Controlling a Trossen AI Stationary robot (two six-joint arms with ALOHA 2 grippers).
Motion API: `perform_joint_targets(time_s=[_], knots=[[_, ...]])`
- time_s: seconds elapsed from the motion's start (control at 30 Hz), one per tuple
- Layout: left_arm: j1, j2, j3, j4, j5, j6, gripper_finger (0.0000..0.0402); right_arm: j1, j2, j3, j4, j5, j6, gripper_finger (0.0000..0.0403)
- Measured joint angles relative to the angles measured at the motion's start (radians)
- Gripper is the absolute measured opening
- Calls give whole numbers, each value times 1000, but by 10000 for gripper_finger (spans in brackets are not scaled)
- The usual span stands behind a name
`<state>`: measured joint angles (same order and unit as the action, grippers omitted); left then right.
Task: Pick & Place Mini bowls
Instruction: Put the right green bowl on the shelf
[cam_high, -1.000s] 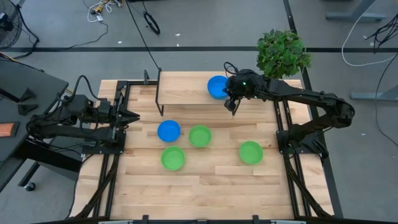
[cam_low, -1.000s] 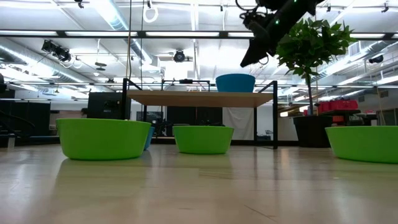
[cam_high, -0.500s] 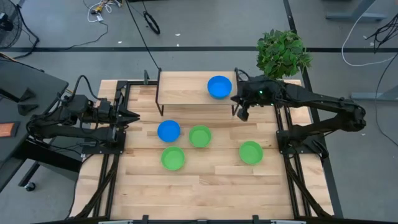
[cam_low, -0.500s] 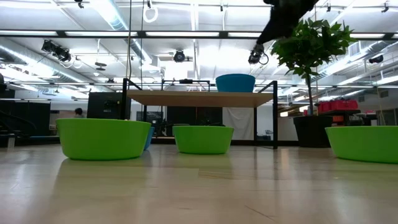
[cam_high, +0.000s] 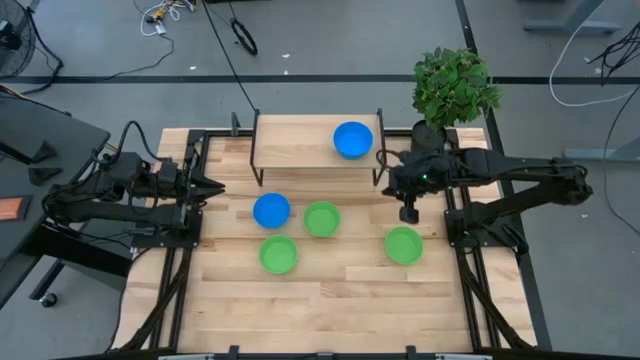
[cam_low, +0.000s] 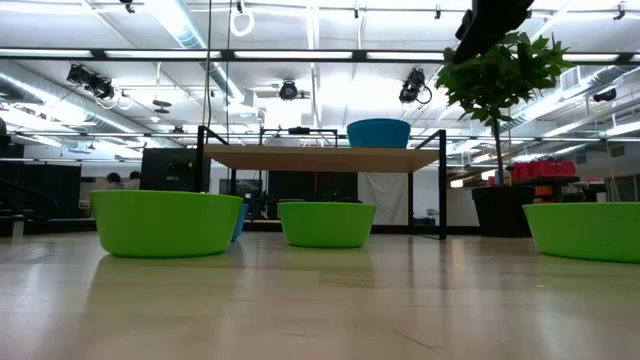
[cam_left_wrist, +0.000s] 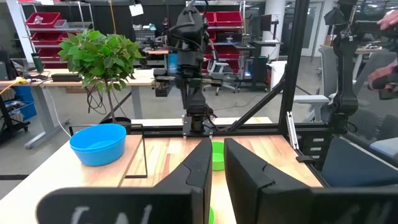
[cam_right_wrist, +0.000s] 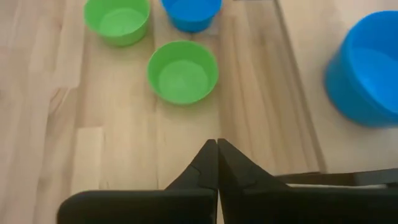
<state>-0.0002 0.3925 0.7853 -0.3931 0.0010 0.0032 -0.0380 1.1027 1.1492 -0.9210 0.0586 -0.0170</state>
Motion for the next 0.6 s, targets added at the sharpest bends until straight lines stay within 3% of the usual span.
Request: perform_joint_targets(time_s=[0.43,0.6], knots=[[0,0,0,0,0,0,48,118,14,0,-58,0,-73,0],[0,0,0,0,0,0,48,171,37,0,-77,0,-24,0]])
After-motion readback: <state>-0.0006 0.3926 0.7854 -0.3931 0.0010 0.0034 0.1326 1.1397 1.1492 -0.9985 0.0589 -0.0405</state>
